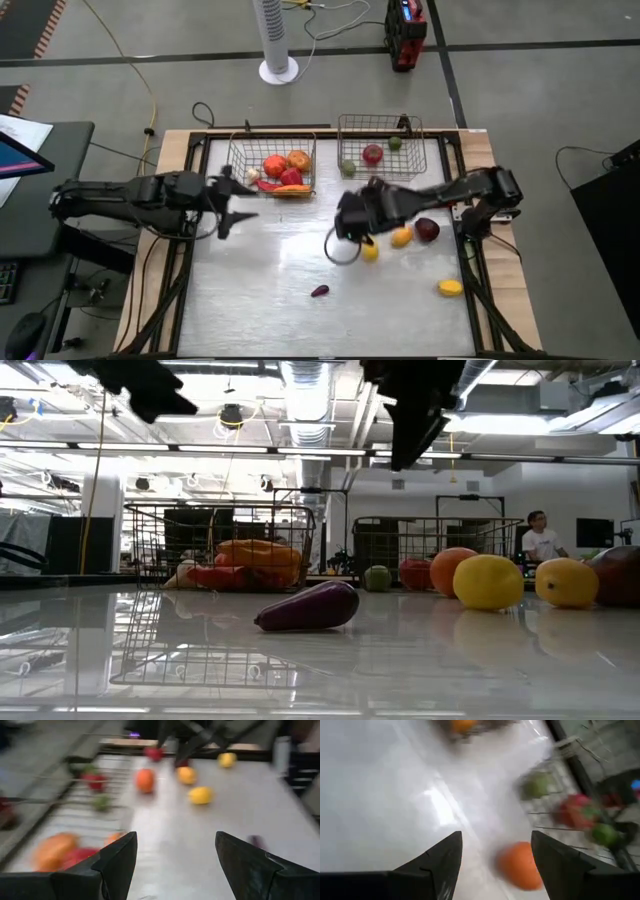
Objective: Sort produce into baskets
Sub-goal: Put the eggplant into the left gold wire basket
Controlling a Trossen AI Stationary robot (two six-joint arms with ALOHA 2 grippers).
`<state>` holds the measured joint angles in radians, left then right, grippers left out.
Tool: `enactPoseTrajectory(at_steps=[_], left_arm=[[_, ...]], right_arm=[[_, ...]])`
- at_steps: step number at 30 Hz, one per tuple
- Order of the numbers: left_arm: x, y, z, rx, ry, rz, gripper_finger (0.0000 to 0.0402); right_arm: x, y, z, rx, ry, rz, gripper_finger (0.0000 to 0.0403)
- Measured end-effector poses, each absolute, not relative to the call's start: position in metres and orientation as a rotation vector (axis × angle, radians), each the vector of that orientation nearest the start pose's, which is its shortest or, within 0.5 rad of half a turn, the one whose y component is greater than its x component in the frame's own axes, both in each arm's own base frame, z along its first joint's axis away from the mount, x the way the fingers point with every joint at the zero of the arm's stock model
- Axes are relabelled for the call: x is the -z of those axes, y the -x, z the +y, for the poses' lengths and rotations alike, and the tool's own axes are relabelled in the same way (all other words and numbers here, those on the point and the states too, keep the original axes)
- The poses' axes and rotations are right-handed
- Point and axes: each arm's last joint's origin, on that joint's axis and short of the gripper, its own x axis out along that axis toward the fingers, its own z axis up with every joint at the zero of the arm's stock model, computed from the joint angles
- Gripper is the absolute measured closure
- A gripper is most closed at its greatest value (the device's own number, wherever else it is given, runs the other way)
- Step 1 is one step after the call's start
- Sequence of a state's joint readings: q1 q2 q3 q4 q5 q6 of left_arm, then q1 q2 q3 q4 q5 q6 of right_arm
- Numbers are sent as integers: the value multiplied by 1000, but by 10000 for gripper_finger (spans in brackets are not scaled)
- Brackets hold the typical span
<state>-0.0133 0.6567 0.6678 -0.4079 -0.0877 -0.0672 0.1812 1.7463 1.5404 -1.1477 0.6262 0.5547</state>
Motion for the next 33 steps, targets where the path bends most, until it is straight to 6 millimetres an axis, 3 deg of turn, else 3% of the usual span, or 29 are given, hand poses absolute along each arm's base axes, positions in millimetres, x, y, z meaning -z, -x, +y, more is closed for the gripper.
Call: enactPoseTrajectory(at_steps=[6,11,14,19,22,29,33], left_arm=[[-276,-194,-27,92,84,401,145],[-239,-227,-64,186,133,542,145],[-220,-240,-85,204,166,602,145],[-203,-267,-108,144,184,641,145],[-193,-286,-120,128,189,649,145],[-168,-327,-142,90,161,725,145],[-165,-343,-156,34,117,695,145]], right_arm=[[-242,-325,71,623,2,1030,138],[-222,-306,69,639,-11,981,138],[-236,-293,57,712,27,892,138],[-291,-268,38,923,47,569,138],[-310,-256,38,984,-11,415,138],[-309,-251,58,966,62,384,138],[-311,-244,65,948,66,374,138]])
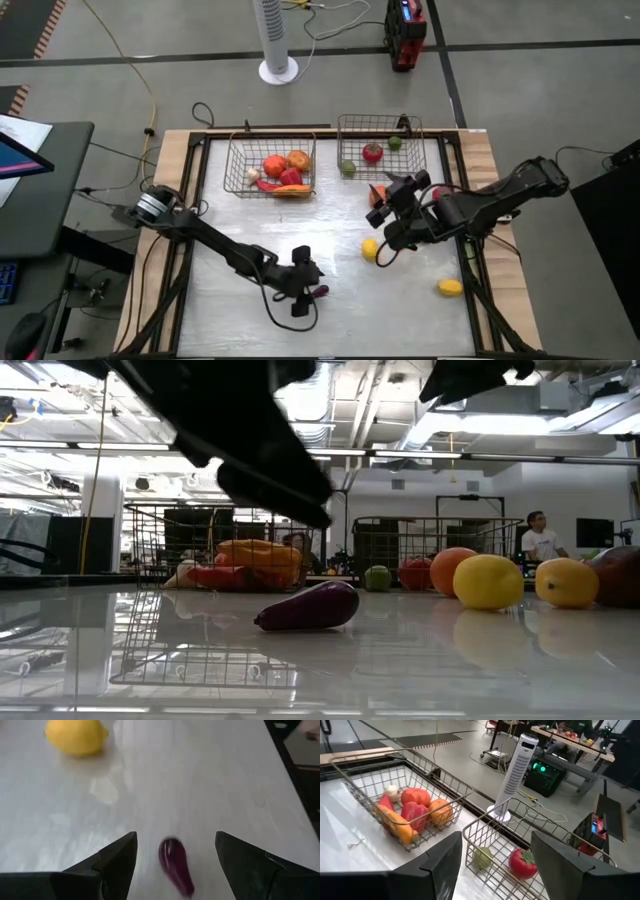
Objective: Sort produce into baskets
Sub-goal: Put the eggplant into the left gold wire basket
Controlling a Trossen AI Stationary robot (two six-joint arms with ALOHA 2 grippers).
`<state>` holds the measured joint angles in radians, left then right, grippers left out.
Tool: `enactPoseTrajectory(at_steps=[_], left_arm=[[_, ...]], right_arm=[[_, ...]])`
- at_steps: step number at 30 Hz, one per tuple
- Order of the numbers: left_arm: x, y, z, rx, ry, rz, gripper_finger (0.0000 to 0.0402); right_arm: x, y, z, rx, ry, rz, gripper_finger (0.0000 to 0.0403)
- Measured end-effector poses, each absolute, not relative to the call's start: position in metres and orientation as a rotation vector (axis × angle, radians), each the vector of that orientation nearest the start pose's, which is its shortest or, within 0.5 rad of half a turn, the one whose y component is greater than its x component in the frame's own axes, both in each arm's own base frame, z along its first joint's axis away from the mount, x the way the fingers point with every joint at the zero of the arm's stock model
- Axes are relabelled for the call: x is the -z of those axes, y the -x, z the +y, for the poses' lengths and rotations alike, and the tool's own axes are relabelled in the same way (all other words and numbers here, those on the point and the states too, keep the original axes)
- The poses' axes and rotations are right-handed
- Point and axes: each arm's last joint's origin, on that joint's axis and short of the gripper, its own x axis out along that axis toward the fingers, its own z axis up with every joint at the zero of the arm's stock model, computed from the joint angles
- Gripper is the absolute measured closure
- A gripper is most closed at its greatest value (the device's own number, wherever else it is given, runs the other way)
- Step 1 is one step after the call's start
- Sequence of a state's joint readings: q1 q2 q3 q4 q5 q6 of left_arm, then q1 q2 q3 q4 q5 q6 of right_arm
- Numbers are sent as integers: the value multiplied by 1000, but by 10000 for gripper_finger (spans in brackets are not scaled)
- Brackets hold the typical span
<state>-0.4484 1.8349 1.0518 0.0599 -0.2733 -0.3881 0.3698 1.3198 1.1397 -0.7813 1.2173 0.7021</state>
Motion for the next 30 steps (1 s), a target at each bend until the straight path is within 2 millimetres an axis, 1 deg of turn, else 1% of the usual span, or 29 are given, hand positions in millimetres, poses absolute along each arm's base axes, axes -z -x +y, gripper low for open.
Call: enactPoseTrajectory(at_steps=[2,5,10,14,20,22,26,30], left_arm=[[-160,-347,-161,-6,87,690,145],[-148,-349,-167,-17,60,716,145],[-137,-347,-165,-57,34,770,145],[-135,-345,-163,-117,-2,771,145],[-131,-347,-167,-99,12,754,145],[-128,-350,-170,-88,11,732,145],[-116,-350,-171,-86,-12,752,145],[-116,-350,-170,-98,-40,756,145]], right_arm=[[-311,-242,69,943,80,367,138],[-310,-239,74,935,100,364,138],[-311,-239,73,942,102,359,138],[-311,-240,69,961,86,353,138],[-309,-242,66,978,80,354,138],[-308,-242,66,978,87,360,138],[-308,-242,66,977,88,364,138],[-308,-242,67,975,89,365,138]])
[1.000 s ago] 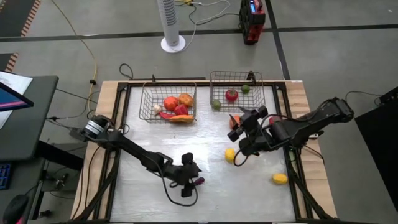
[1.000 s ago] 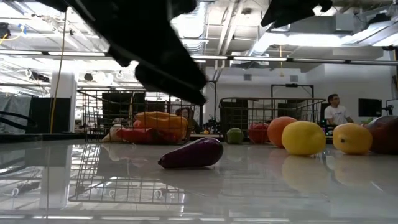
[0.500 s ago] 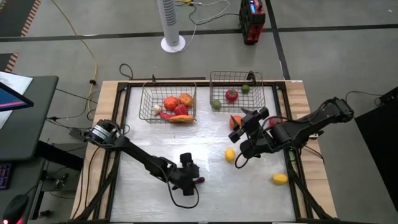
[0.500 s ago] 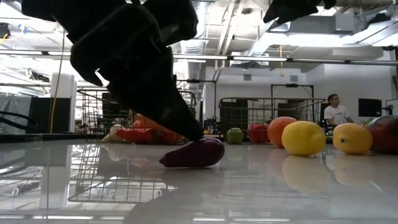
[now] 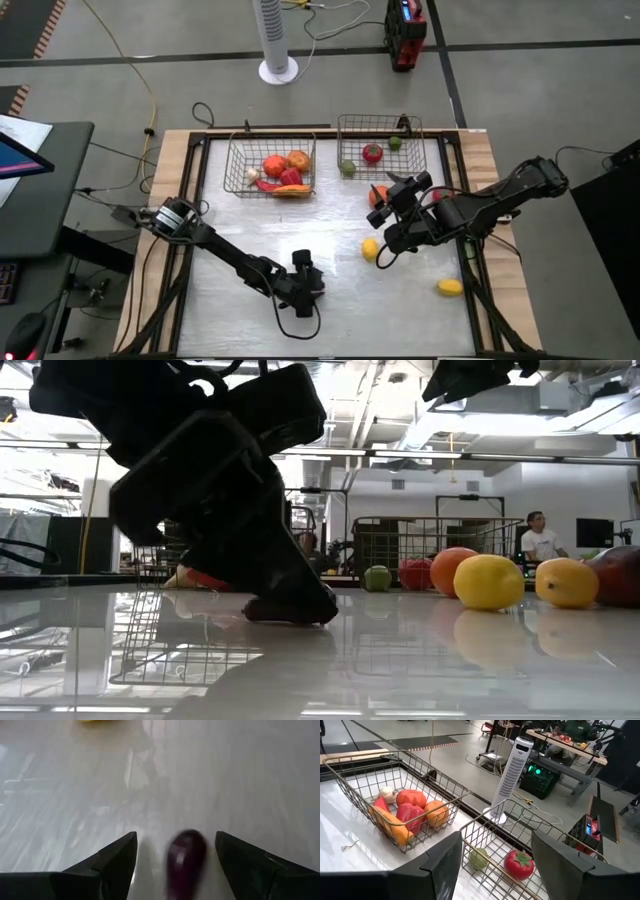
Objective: Sort produce into baskets
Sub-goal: Put the eggplant into the left gold wire basket
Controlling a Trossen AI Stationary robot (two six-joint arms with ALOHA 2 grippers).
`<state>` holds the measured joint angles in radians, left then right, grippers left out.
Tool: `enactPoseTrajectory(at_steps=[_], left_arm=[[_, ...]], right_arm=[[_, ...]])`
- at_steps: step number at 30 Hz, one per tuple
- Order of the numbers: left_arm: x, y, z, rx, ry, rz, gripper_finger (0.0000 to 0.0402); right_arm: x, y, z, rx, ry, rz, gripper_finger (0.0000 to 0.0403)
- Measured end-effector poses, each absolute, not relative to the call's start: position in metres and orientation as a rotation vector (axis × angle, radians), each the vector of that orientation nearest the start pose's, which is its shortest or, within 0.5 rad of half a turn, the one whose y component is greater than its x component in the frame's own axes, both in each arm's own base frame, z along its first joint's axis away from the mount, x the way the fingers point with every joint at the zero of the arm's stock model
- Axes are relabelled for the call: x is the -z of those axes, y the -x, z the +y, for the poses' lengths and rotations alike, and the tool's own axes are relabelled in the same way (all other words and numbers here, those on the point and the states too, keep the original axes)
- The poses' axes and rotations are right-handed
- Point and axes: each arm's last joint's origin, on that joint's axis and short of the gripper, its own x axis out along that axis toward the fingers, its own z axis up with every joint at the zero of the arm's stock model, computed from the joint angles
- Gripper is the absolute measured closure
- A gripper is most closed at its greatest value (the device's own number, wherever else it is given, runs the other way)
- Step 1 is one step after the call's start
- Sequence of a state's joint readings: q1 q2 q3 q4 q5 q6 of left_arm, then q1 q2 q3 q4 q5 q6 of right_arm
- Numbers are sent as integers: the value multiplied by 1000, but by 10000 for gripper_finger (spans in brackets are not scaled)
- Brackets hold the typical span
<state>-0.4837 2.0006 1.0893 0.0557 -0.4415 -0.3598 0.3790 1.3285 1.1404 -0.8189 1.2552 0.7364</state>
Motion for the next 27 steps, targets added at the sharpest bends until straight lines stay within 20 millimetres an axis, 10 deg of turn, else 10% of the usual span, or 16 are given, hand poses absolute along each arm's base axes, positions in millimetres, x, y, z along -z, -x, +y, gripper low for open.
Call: enactPoseTrajectory(at_steps=[11,27], left_arm=[[-114,-348,-169,-68,-116,792,163],[-135,-353,-146,-67,-281,781,341]], right_arm=[[-308,-242,67,975,90,365,138],[-308,-239,75,943,111,369,138]])
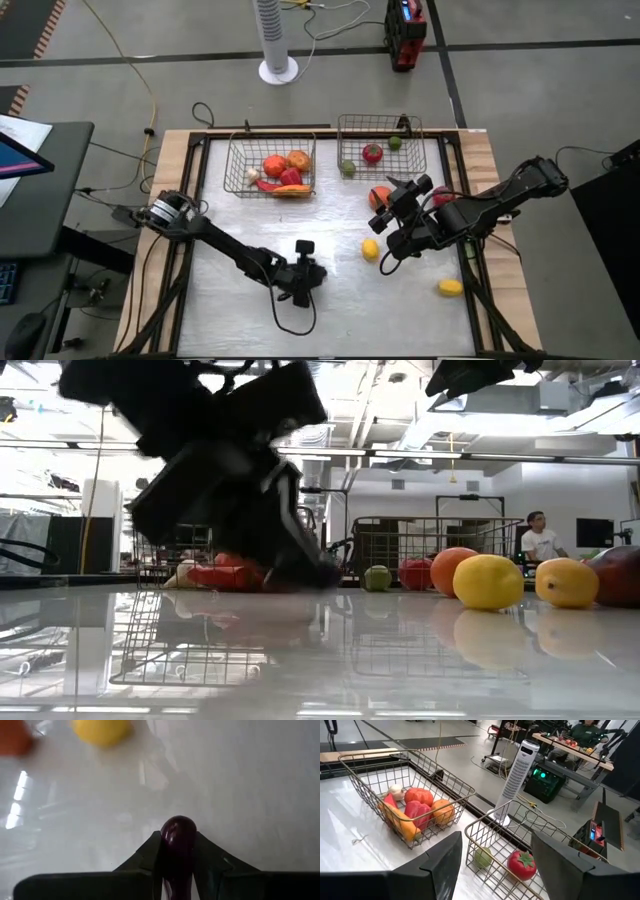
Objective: Sort produce into baskets
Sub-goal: Put the eggplant into the left gold wire basket
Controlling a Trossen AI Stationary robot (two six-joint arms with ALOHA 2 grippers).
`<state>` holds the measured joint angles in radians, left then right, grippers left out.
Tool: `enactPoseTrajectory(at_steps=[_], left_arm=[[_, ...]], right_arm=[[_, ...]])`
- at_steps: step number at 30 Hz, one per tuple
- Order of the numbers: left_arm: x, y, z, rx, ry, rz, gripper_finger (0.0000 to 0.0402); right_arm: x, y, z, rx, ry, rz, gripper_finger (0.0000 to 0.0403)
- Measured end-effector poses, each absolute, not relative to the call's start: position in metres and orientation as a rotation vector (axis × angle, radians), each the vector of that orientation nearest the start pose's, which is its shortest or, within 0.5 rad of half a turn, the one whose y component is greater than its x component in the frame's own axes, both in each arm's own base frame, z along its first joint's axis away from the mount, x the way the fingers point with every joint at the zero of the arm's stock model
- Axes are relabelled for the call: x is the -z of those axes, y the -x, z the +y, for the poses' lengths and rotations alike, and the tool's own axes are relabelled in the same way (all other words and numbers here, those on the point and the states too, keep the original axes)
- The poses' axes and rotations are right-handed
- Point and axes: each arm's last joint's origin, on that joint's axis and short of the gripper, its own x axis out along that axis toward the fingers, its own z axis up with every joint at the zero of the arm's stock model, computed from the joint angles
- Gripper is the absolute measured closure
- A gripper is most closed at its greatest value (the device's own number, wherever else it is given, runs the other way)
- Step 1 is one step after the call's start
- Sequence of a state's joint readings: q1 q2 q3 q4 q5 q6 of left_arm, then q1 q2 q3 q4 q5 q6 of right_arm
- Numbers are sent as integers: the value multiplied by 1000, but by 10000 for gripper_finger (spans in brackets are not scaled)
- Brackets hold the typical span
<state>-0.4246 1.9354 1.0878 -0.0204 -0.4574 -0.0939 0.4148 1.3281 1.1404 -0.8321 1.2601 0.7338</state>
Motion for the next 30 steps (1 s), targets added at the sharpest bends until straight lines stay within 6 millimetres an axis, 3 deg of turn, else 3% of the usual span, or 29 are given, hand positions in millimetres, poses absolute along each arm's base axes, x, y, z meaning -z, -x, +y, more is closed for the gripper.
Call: enactPoseTrajectory(at_steps=[6,10,13,17,22,30], left_arm=[[-189,-358,-112,-123,-320,648,319],[-228,-358,-76,-172,-330,546,317],[-246,-359,-46,-183,-335,491,316],[-258,-358,-6,-161,-291,456,316],[-258,-356,33,-165,-240,476,315],[-263,-342,58,-181,-195,535,315]], right_arm=[[-308,-237,76,955,128,358,138],[-310,-236,75,956,123,352,138],[-310,-235,75,955,126,352,138],[-310,-235,76,955,126,352,138],[-309,-234,75,958,121,350,138],[-308,-232,75,960,148,371,138]])
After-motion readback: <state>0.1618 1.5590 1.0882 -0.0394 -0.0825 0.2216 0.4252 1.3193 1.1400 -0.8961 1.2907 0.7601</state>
